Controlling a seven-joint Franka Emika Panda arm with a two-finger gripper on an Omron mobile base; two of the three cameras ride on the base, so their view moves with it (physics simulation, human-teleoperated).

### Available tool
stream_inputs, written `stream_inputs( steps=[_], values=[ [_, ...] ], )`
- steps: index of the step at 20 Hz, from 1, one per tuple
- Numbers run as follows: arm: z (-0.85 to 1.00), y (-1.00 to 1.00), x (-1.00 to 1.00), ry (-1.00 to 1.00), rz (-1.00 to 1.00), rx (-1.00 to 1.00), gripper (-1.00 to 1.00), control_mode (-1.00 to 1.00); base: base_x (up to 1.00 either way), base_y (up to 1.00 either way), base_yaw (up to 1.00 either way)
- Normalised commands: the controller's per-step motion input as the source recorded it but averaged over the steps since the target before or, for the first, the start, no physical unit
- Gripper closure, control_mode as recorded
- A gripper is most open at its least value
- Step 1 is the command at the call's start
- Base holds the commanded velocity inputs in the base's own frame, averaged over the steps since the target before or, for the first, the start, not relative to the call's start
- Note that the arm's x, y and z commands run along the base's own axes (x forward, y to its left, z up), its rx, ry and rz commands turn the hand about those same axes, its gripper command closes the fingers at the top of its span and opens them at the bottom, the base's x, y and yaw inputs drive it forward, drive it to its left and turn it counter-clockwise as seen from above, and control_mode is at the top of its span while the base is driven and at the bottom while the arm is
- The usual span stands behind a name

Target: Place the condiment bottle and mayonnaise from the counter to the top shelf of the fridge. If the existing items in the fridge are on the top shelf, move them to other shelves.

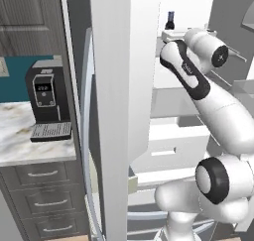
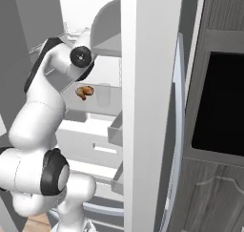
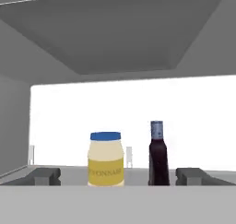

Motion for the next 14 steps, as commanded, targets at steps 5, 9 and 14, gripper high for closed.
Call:
stream_inputs(
  steps=[5,9,14],
  values=[
    [0.14,0.00,-1.00,-0.29,0.03,-0.06,-1.00,-1.00,0.00,0.00,0.00],
    [0.16,-0.03,-1.00,-0.14,0.05,-0.10,-1.00,-1.00,0.00,0.00,0.00],
    [0.02,-0.31,-1.00,-0.21,0.15,-0.04,-1.00,-1.00,0.00,0.00,0.00]
  ],
)
